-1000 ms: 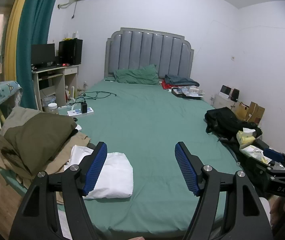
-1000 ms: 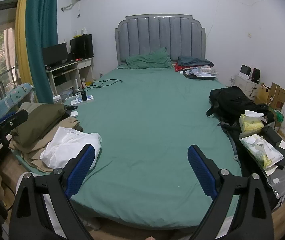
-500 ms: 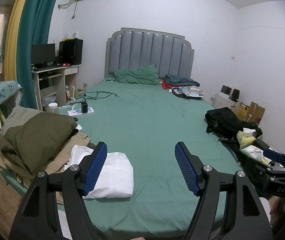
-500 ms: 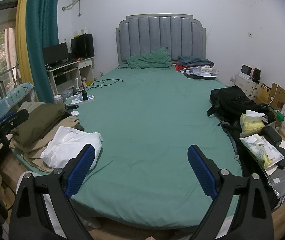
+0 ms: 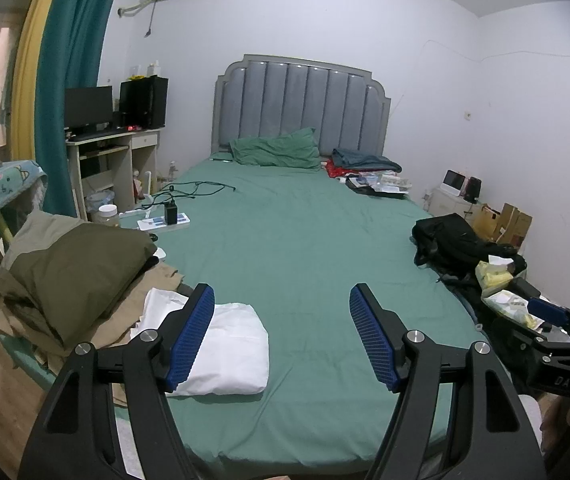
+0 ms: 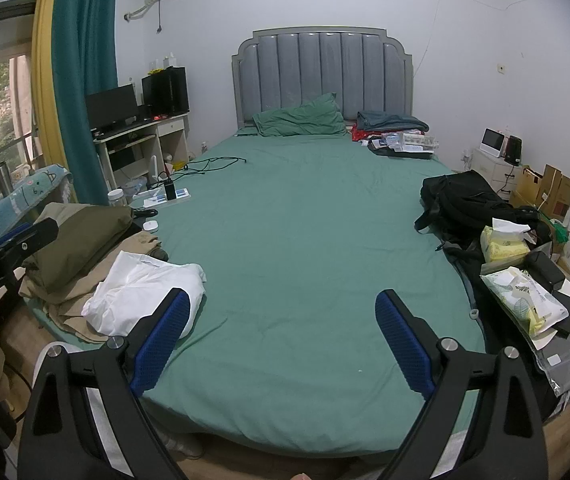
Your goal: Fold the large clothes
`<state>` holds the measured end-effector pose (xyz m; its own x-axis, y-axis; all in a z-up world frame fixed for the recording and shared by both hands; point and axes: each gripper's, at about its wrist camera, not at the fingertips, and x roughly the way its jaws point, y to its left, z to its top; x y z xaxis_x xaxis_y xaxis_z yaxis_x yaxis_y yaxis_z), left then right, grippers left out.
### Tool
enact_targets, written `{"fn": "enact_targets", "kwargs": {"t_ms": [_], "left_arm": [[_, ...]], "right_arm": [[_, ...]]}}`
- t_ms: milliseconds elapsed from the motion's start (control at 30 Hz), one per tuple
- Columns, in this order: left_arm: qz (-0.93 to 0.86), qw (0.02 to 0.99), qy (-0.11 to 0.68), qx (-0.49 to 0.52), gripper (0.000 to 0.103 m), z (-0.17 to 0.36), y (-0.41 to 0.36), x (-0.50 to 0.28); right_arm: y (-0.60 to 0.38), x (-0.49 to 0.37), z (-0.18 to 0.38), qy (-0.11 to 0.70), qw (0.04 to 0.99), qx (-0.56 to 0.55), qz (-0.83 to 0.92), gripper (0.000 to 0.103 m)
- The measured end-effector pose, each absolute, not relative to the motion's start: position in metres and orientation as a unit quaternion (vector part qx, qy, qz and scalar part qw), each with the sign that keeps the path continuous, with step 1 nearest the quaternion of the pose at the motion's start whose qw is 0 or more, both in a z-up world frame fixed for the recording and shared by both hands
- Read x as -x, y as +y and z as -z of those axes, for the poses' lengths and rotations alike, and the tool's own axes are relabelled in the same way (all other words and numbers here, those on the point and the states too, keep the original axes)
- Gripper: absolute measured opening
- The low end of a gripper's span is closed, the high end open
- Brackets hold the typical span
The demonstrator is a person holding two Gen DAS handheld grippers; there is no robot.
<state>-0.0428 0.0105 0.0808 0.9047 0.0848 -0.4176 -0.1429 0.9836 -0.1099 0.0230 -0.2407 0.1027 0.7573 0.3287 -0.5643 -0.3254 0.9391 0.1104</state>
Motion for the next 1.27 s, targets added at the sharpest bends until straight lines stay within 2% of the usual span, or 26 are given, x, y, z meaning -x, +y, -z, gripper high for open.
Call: {"fn": "enact_targets", "kwargs": {"t_ms": [1267], "left_arm": [[-0.057,0.973,0.215,0.069,0.073,-0.0732,0.0134,0.0461]], "right_arm": [[-0.2344,-0.0169,-0.0964,0.306,0.935,0.001,-0.18,0.093]]}}
